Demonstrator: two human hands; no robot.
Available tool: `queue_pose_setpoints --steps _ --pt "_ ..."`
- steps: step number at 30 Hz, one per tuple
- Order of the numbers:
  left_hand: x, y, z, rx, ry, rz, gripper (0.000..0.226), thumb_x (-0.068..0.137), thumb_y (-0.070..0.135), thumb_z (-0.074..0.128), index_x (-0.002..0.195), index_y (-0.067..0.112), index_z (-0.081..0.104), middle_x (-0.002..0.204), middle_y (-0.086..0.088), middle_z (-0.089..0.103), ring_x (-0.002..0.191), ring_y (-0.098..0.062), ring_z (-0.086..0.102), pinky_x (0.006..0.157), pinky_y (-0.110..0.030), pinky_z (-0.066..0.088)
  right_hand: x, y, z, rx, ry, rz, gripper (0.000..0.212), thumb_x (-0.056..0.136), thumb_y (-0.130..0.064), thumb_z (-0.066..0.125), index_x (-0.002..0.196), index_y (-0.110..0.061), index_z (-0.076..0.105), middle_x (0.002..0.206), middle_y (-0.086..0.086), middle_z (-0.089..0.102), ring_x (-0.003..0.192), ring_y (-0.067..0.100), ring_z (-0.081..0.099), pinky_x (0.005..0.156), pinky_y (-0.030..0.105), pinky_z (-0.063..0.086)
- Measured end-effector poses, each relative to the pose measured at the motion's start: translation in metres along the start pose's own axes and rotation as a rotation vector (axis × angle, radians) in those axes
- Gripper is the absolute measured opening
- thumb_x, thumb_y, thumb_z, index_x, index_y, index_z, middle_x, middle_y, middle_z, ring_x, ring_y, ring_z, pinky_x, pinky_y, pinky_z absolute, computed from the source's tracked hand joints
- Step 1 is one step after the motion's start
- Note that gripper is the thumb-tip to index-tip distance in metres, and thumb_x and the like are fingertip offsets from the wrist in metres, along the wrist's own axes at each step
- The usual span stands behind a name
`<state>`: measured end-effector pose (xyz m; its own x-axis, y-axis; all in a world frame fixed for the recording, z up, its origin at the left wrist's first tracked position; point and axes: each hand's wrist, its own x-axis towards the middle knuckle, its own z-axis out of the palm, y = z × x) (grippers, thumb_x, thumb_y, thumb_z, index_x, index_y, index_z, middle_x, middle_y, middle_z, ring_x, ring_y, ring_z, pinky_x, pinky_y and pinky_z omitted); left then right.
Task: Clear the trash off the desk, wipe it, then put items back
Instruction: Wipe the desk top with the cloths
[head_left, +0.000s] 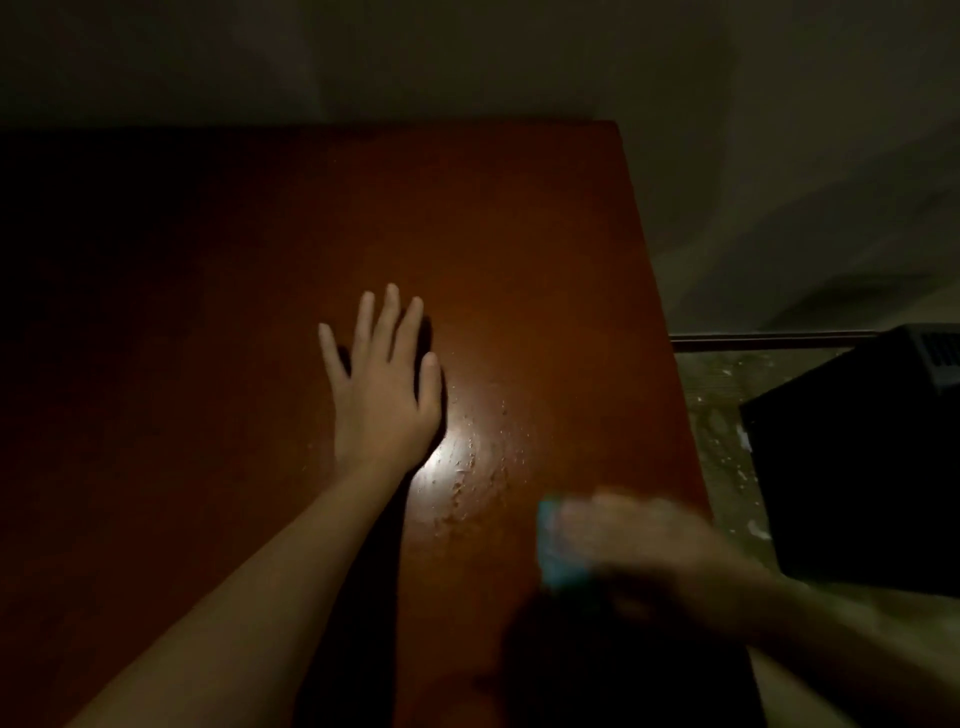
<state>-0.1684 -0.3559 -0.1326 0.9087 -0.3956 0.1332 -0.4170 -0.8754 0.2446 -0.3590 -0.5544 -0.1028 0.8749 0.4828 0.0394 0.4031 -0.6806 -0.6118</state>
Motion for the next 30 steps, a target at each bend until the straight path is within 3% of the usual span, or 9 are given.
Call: queue_pose_setpoints --steps 4,8,12,15,18,23,25,27,30 --pt "-0.031 0.006 -0.003 -0.003 -0.006 0.042 0.057 0.097 0.043 0.019 0.149 0.021 0.027 0.159 0.000 0.016 0.147 -0.013 0.000 0.116 -0.044 -0.014 0.038 0.056 -0.020 -0.154 0.344 0.324 0.051 0.087 -0.035 0.052 0.136 -0.022 0.046 0.137 -0.001 0.051 0.127 0.014 0.049 0.104 0.046 0.043" --pt "-0.056 0.005 -0.004 -0.033 -0.002 0.044 0.057 0.097 0.043 0.019 0.149 0.021 0.027 0.159 0.000 0.015 0.147 -0.013 -0.001 0.116 -0.043 -0.016 0.025 0.035 0.002 -0.139 0.462 0.469 0.045 0.089 -0.022 0.059 0.133 -0.016 0.053 0.139 0.001 0.050 0.130 0.014 0.046 0.110 0.041 0.037" --pt "-0.101 0.008 -0.005 -0.087 -0.025 0.057 0.055 0.098 0.041 0.023 0.148 0.021 0.028 0.157 0.005 0.010 0.146 -0.010 -0.003 0.116 -0.044 -0.016 -0.039 -0.034 0.061 -0.123 0.566 0.599 0.045 0.088 -0.027 0.052 0.131 -0.013 0.053 0.136 0.000 0.049 0.128 0.011 0.044 0.112 0.023 0.029" --pt "-0.129 0.005 -0.008 -0.155 -0.017 0.048 0.055 0.098 0.040 0.024 0.148 0.019 0.031 0.155 0.007 0.007 0.146 -0.008 -0.003 0.115 -0.040 -0.021 -0.050 -0.086 0.113 -0.075 0.677 0.707 0.048 0.080 -0.015 0.058 0.127 -0.008 0.054 0.131 0.004 0.053 0.124 0.015 0.048 0.112 0.012 0.022" --pt "-0.161 0.002 -0.018 -0.283 0.026 0.027 0.050 0.097 0.037 0.027 0.144 0.021 0.037 0.155 0.007 0.018 0.145 -0.006 0.003 0.115 -0.036 -0.021 -0.022 -0.134 0.159 -0.145 0.632 0.681 0.037 0.091 -0.022 0.047 0.124 -0.010 0.060 0.129 0.004 0.058 0.122 0.016 0.053 0.111 0.022 0.028" --pt "-0.206 -0.024 -0.067 -0.285 0.096 -0.078 0.052 0.094 0.043 0.028 0.143 0.026 0.036 0.155 0.007 0.020 0.146 -0.008 0.007 0.115 -0.037 -0.021 0.031 -0.147 0.160 -0.146 0.574 0.615 0.046 0.073 -0.012 0.075 0.118 -0.013 0.064 0.120 0.003 0.066 0.109 0.015 0.064 0.092 0.028 0.049" --pt "-0.219 -0.044 -0.089 -0.202 0.057 -0.105 0.058 0.092 0.048 0.022 0.145 0.027 0.034 0.157 0.009 0.014 0.147 -0.007 0.002 0.115 -0.040 -0.020 0.033 -0.152 0.147 -0.082 0.556 0.647 0.040 0.078 -0.006 0.072 0.116 -0.014 0.065 0.106 0.002 0.070 0.089 0.014 0.069 0.070 0.020 0.053" --pt "-0.230 -0.062 -0.108 -0.099 0.003 -0.128 0.066 0.087 0.051 0.015 0.147 0.028 0.031 0.157 0.011 0.008 0.146 -0.007 -0.003 0.115 -0.044 -0.020 0.030 -0.163 0.135 0.006 0.549 0.683 0.033 0.089 -0.007 0.061 0.121 -0.015 0.062 0.103 0.001 0.070 0.082 0.016 0.068 0.065 0.010 0.044" --pt "-0.240 -0.068 -0.132 0.004 -0.074 -0.136 0.060 0.092 0.049 0.018 0.150 0.029 0.021 0.157 0.010 -0.003 0.144 -0.009 -0.012 0.113 -0.045 -0.021 0.028 -0.178 0.120 0.112 0.619 0.774 0.030 0.096 -0.013 0.049 0.124 -0.013 0.060 0.101 0.004 0.069 0.084 0.019 0.065 0.066 0.022 0.045"
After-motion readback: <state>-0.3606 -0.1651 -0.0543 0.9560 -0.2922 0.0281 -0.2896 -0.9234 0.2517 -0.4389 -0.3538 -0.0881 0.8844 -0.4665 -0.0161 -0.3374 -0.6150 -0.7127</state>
